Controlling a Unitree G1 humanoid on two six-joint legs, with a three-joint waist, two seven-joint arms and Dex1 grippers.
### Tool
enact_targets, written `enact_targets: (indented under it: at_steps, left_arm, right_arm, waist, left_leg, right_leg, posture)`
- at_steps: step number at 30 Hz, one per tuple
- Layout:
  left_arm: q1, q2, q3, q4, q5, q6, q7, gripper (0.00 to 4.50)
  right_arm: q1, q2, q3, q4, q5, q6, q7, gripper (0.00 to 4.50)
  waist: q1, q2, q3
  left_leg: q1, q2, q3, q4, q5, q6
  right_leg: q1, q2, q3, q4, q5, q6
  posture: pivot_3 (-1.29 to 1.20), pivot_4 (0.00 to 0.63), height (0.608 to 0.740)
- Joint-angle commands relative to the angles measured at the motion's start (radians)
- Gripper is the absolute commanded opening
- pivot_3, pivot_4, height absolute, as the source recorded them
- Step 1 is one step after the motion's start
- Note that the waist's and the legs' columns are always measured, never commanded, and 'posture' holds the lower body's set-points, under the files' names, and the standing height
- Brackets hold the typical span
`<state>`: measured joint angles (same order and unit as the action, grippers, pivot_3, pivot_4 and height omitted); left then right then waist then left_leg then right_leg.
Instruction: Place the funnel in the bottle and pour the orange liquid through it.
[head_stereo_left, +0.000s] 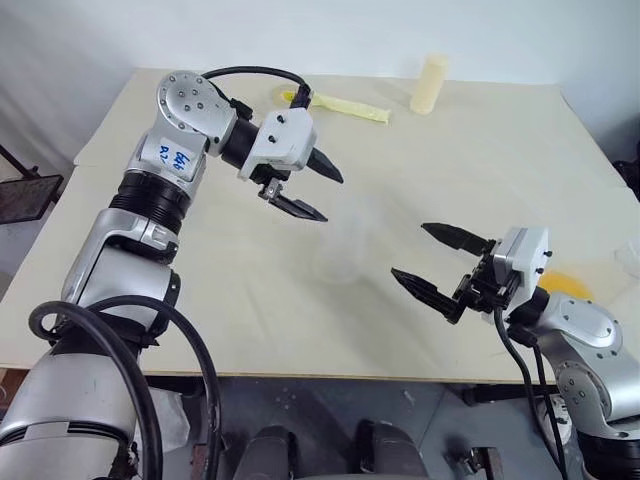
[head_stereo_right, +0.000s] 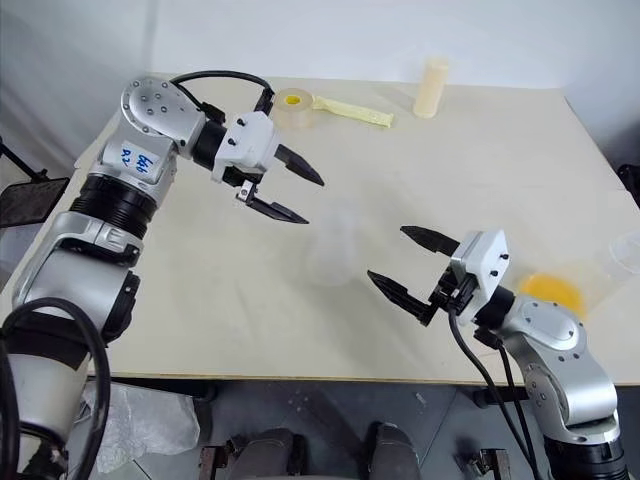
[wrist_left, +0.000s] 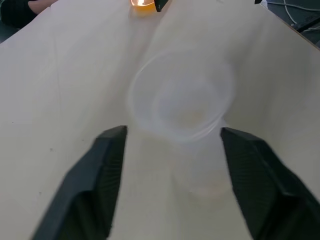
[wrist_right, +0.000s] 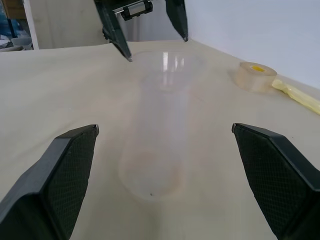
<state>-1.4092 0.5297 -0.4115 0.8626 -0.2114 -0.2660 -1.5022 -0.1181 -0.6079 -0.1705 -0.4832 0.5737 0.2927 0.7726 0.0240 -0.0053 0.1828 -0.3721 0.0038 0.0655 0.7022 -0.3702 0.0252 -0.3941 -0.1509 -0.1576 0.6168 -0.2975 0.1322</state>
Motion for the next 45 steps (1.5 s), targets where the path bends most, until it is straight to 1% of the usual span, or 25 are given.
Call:
enact_targets:
  at_steps: [1,6,8,11,13,15,17,20,23,27,30,35,38,41,45]
  left_arm:
    - [-0.049,0.014,0.052,-0.045,-0.04,0.075,-0.112,4.48]
    - [-0.004,0.044,0.145,-0.072,-0.047,0.165,-0.068,4.48]
    - [0.044,0.067,0.19,-0.124,-0.073,0.241,-0.049,4.48]
    - [0.147,0.077,0.309,-0.222,-0.156,0.346,0.036,4.48]
    - [0.262,0.089,0.378,-0.321,-0.219,0.423,0.054,4.48]
    - [0.45,0.107,0.424,-0.426,-0.228,0.452,0.114,4.48]
    - [0.585,0.108,0.449,-0.508,-0.229,0.468,0.161,4.48]
    - [0.713,0.071,0.485,-0.578,-0.257,0.479,0.221,4.48]
    - [0.797,0.041,0.504,-0.629,-0.282,0.485,0.243,4.48]
    - [0.837,0.009,0.522,-0.642,-0.299,0.46,0.252,4.48]
    - [0.846,-0.001,0.521,-0.635,-0.297,0.445,0.248,4.48]
    - [0.861,-0.018,0.514,-0.64,-0.299,0.436,0.242,4.48]
    - [0.867,-0.027,0.512,-0.649,-0.304,0.438,0.241,4.48]
    - [0.875,-0.03,0.507,-0.659,-0.3,0.44,0.243,4.48]
    - [0.893,-0.036,0.507,-0.683,-0.304,0.443,0.249,4.48]
  right_arm:
    - [0.007,-0.015,-0.044,-0.018,0.003,-0.021,0.002,4.5]
    - [0.054,-0.02,-0.081,-0.043,0.007,-0.006,-0.024,4.5]
    - [0.085,-0.019,-0.102,-0.059,0.004,-0.004,-0.043,4.5]
    - [0.133,-0.013,-0.144,-0.092,0.029,0.017,-0.076,4.5]
    - [0.159,-0.005,-0.174,-0.11,0.043,0.049,-0.121,4.5]
    - [0.194,0.004,-0.209,-0.134,0.041,0.094,-0.189,4.5]
    - [0.231,0.02,-0.244,-0.153,0.06,0.124,-0.236,4.5]
    - [0.333,0.056,-0.309,-0.184,0.084,0.127,-0.258,4.5]
    - [0.437,0.1,-0.367,-0.206,0.086,0.105,-0.276,4.5]
    - [0.554,0.164,-0.466,-0.219,0.105,0.066,-0.291,4.5]
    - [0.609,0.206,-0.55,-0.205,0.138,0.024,-0.293,4.5]
    - [0.634,0.199,-0.669,-0.129,0.154,-0.005,-0.296,4.5]
    - [0.622,0.189,-0.695,-0.078,0.142,-0.012,-0.307,4.5]
    - [0.601,0.175,-0.696,-0.025,0.125,-0.024,-0.299,4.5]
    - [0.519,0.125,-0.676,0.065,0.093,-0.018,-0.321,4.5]
  waist:
    - [0.0,0.0,0.0]
    - [-0.001,0.0,0.0]
    - [-0.002,0.0,0.0]
    - [-0.002,0.001,0.0]
    - [-0.002,0.001,0.0]
    - [-0.004,0.002,-0.001]
    - [-0.004,0.003,-0.001]
    - [0.006,0.002,-0.001]
    - [0.023,0.002,-0.001]
    - [0.029,0.003,-0.002]
    - [0.025,0.004,-0.002]
    - [0.019,0.004,-0.003]
    - [0.017,0.004,-0.003]
    - [0.017,0.004,-0.003]
    - [0.014,0.005,-0.003]
  left_leg:
    - [0.0,0.0,0.0,0.0,0.0,0.0]
    - [0.0,0.0,0.0,0.0,0.0,0.0]
    - [0.0,0.0,0.0,0.0,0.0,0.0]
    - [0.001,0.0,0.0,0.0,0.0,0.0]
    - [0.001,0.001,-0.002,0.001,0.0,0.0]
    - [0.001,0.001,-0.004,0.001,0.0,0.0]
    - [0.004,0.001,-0.008,0.0,0.0,0.0]
    - [0.001,0.0,-0.01,0.001,0.0,0.0]
    - [0.0,-0.001,-0.01,0.006,0.0,0.0]
    - [0.001,-0.002,-0.01,0.007,0.0,0.001]
    - [0.002,-0.002,-0.008,0.007,0.0,0.0]
    - [0.005,-0.001,-0.002,0.004,0.0,0.001]
    - [0.005,-0.001,-0.001,0.003,0.0,0.001]
    - [0.005,-0.001,-0.001,0.003,0.0,0.001]
    - [0.007,-0.001,-0.001,0.002,0.0,0.001]
  right_leg:
    - [0.0,0.0,0.0,0.0,0.0,0.0]
    - [0.0,0.0,0.0,0.0,0.0,0.0]
    - [0.0,0.0,0.0,0.001,0.0,0.0]
    - [0.0,0.0,0.001,0.001,0.0,0.0]
    - [0.0,0.0,0.001,0.002,0.0,0.0]
    - [0.0,0.0,0.001,0.003,0.0,0.0]
    - [0.0,0.0,0.002,0.005,0.0,0.0]
    - [0.0,0.0,0.002,0.005,0.0,0.0]
    - [0.004,0.0,0.003,0.005,0.0,0.0]
    - [0.005,0.0,0.009,0.003,0.0,0.0]
    - [0.004,0.001,0.01,0.004,0.0,0.0]
    - [0.003,0.002,0.014,0.003,0.0,0.0]
    - [0.002,0.002,0.016,0.003,0.0,0.0]
    - [0.002,0.002,0.018,0.003,0.0,0.0]
    - [0.002,0.002,0.021,0.003,0.0,0.0]
  posture:
    - [0.0,0.15,0.74]
    - [0.0,0.15,0.74]
    - [0.0,0.15,0.74]
    - [0.0,0.15,0.74]
    - [0.0,0.15,0.74]
    - [0.0,0.15,0.74]
    - [0.0,0.15,0.74]
    - [0.0,0.15,0.74]
    - [0.0,0.15,0.74]
    - [0.0,0.15,0.74]
    - [0.0,0.15,0.74]
    - [0.0,0.15,0.74]
    - [0.0,0.15,0.74]
    - [0.0,0.15,0.74]
    - [0.0,0.15,0.74]
